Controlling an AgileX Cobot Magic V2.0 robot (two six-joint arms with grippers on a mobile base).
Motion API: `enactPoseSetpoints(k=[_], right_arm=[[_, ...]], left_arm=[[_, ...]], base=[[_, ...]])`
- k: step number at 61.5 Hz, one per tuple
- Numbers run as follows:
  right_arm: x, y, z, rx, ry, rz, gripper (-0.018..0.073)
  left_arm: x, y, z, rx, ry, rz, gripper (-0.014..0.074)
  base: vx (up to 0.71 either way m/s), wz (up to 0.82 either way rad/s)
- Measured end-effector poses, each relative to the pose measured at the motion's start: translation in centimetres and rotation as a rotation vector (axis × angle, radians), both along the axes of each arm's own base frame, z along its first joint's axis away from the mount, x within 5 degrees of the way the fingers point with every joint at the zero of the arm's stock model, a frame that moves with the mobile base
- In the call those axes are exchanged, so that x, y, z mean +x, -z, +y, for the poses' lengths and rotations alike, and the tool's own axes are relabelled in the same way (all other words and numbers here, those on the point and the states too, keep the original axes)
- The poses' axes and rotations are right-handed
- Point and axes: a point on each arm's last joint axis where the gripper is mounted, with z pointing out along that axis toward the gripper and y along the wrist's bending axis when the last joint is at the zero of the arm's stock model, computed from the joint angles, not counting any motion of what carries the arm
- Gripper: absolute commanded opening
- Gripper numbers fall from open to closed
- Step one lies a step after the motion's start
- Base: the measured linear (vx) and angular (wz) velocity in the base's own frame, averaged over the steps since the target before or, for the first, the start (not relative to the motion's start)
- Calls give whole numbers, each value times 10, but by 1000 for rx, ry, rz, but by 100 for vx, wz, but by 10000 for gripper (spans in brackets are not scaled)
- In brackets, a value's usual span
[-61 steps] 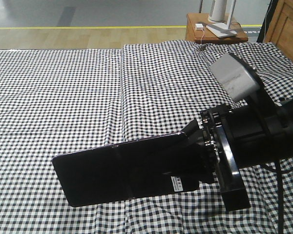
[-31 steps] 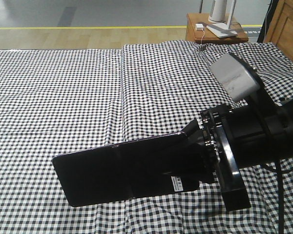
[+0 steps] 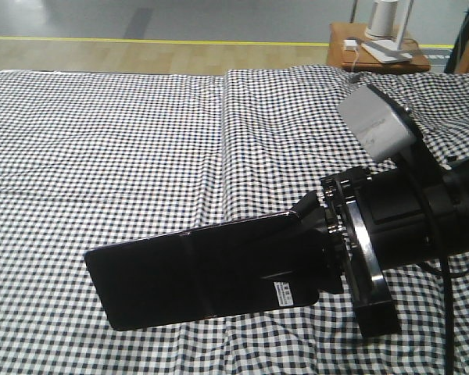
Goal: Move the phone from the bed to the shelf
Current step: 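Drive the base away from the bed holding the phone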
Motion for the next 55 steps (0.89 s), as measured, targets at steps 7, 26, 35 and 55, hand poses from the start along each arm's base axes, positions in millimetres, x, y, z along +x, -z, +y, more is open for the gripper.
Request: enactPoseSetpoints(k=[7, 26, 35, 55], right_arm=[[0, 0, 0, 0, 0, 0, -3], [0, 0, 0, 0, 0, 0, -3], [0, 0, 0, 0, 0, 0, -3], [0, 0, 0, 0, 0, 0, -3]], left_arm=[[0, 0, 0, 0, 0, 0, 1], [0, 0, 0, 0, 0, 0, 1], [0, 0, 0, 0, 0, 0, 1], [0, 0, 0, 0, 0, 0, 1]], base=[[-6, 26], [-8, 36], [-10, 41], [-11, 41]])
